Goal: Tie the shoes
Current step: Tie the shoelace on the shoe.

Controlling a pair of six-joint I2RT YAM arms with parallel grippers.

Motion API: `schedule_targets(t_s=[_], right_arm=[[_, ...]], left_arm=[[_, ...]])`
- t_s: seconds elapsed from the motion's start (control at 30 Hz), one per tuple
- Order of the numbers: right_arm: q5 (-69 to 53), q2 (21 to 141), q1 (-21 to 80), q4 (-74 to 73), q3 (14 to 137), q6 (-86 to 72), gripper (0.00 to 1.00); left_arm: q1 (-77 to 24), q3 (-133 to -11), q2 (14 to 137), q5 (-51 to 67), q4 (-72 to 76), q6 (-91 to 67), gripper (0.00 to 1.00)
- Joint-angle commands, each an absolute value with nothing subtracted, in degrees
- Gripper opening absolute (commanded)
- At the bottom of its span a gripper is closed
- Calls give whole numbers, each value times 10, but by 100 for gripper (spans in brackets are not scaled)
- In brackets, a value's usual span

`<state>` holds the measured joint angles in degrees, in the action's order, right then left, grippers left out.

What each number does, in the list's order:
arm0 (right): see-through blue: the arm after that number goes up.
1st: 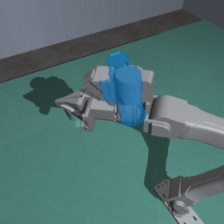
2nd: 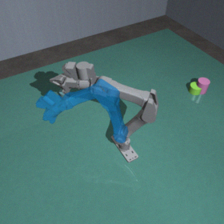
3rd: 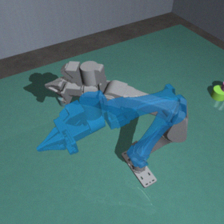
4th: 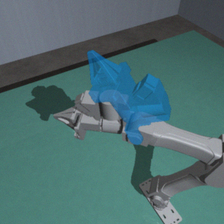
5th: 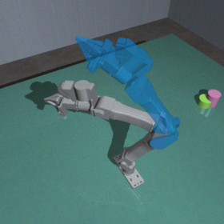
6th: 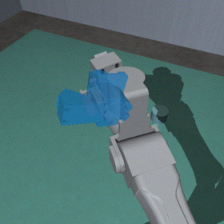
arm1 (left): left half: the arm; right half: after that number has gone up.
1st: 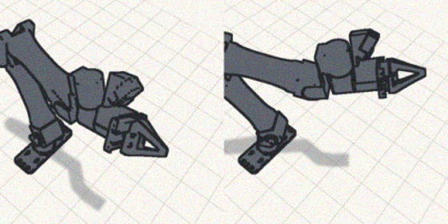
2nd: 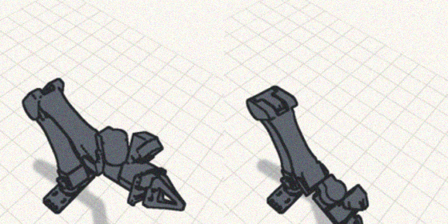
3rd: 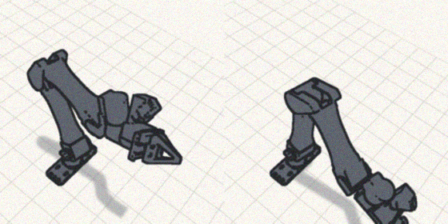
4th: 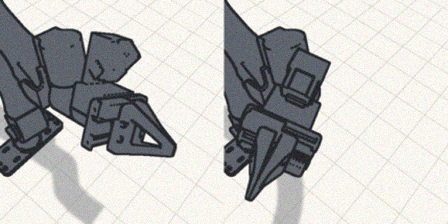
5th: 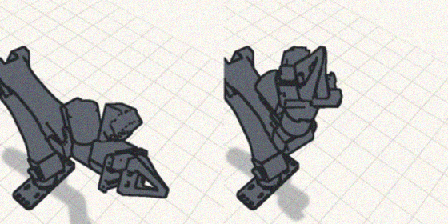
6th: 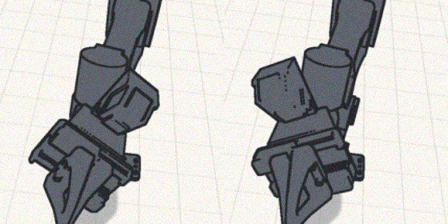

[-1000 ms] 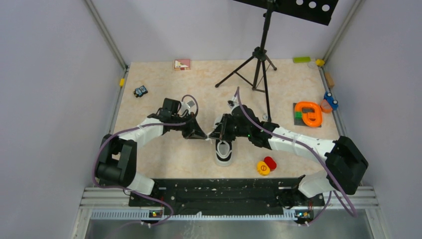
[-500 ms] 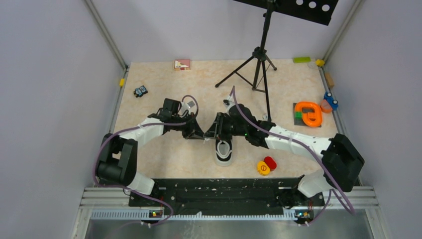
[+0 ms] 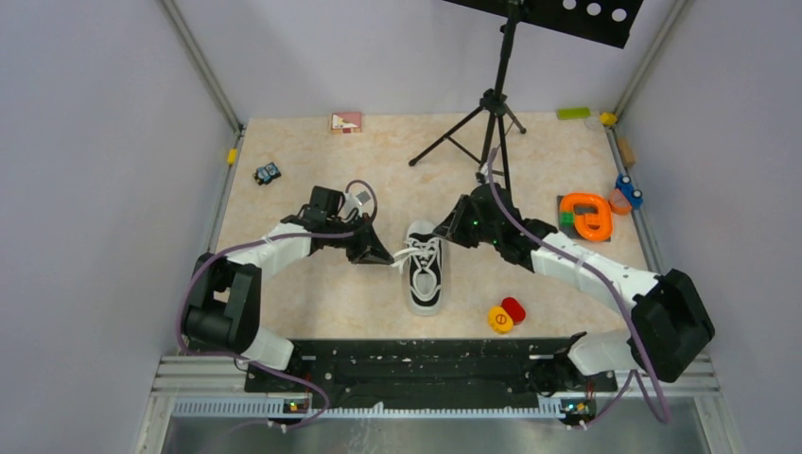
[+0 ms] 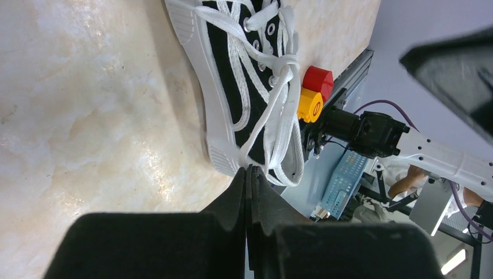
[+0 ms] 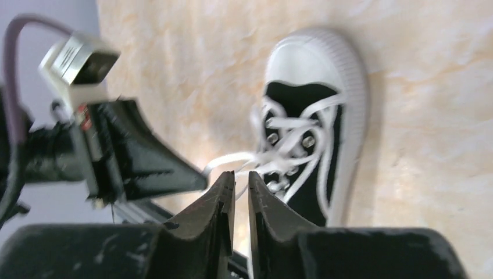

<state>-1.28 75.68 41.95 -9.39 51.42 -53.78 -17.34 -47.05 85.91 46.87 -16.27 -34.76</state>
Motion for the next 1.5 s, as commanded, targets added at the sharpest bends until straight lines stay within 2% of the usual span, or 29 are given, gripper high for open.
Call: schedule_targets(t_s=[0.0,0.07,0.13,0.37,0.97,1.13,1.37,1.47], right_arm=[[-25,802,376,-84,513,-523,18],[-40,838,374,-93,537,-507,29],[-52,863,374,-91,555,-501,33],[-71,894,374,-53,551,-527,38],[-96,933,374,-5,544,-558,37],[-85,933,374,27,525,-584,32],[-83,945,374,26,523,-594,31],[-83,947,374,30,520,-597,26]], left_arm=[[-176,-490,861,474,-155,-340,0],[-176,-492,862,475,-157,-337,0],[-176,-495,863,475,-162,-335,0],[-176,-496,863,476,-159,-336,0],[-177,-496,864,478,-162,-332,0],[-178,-495,863,480,-164,-328,0],[-177,-496,863,480,-166,-325,0],[-178,-497,863,480,-167,-326,0]])
